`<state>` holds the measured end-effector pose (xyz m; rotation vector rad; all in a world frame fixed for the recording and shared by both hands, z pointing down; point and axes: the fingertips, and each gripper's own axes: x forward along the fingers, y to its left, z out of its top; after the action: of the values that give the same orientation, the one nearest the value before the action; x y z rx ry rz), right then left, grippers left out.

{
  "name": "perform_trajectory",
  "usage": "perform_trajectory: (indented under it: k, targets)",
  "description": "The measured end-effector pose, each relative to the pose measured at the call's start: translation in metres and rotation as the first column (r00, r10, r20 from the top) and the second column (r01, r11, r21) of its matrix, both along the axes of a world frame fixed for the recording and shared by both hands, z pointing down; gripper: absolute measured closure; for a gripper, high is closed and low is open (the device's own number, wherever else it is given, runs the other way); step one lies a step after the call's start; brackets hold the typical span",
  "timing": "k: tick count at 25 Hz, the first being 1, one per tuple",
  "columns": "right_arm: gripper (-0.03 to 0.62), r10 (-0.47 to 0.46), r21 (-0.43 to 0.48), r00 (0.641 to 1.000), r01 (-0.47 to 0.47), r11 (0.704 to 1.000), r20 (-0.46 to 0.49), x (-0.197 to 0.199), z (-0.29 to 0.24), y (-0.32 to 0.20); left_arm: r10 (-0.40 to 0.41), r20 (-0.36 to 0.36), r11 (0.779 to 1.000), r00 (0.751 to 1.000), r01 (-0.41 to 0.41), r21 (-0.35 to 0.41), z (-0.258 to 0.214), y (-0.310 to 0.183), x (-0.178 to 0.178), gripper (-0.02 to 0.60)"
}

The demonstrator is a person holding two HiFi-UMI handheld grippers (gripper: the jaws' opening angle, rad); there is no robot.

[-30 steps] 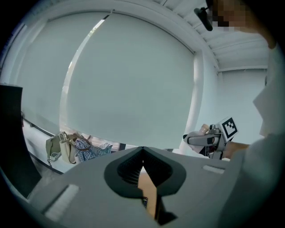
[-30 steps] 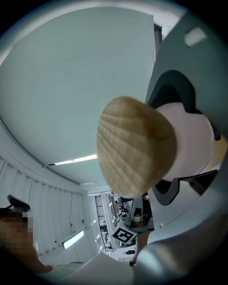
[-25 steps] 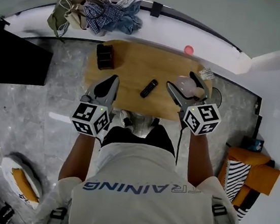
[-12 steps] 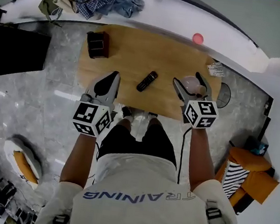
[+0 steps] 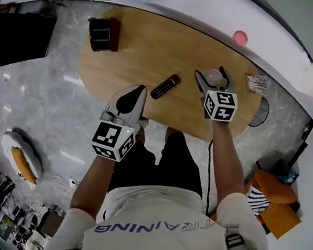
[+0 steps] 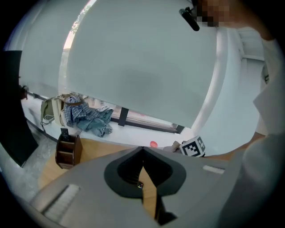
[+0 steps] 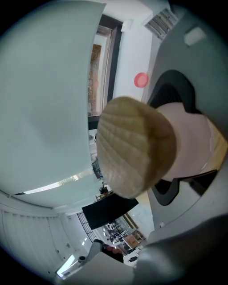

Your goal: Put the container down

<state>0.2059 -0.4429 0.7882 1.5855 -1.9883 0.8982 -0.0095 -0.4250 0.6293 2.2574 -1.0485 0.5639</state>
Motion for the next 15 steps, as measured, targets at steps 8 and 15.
perform_trajectory:
  k: [8,15]
  targets:
    - [0.168,-0.079,-0.07,0.994,0.073,0.995,-0.078,-0.004,0.117,-0.036,-0.028,0.017,0.997,0.999,0.029,-0.077,0.056,0.0,0.006,0.583]
    - [0.168,-0.101,-0.069,0.987,0.093,0.993,-0.126,-0.005,0.159,-0.063,-0.05,0.043,0.986,0.998,0.057,-0.156,0.087,0.017,-0.012,0.583]
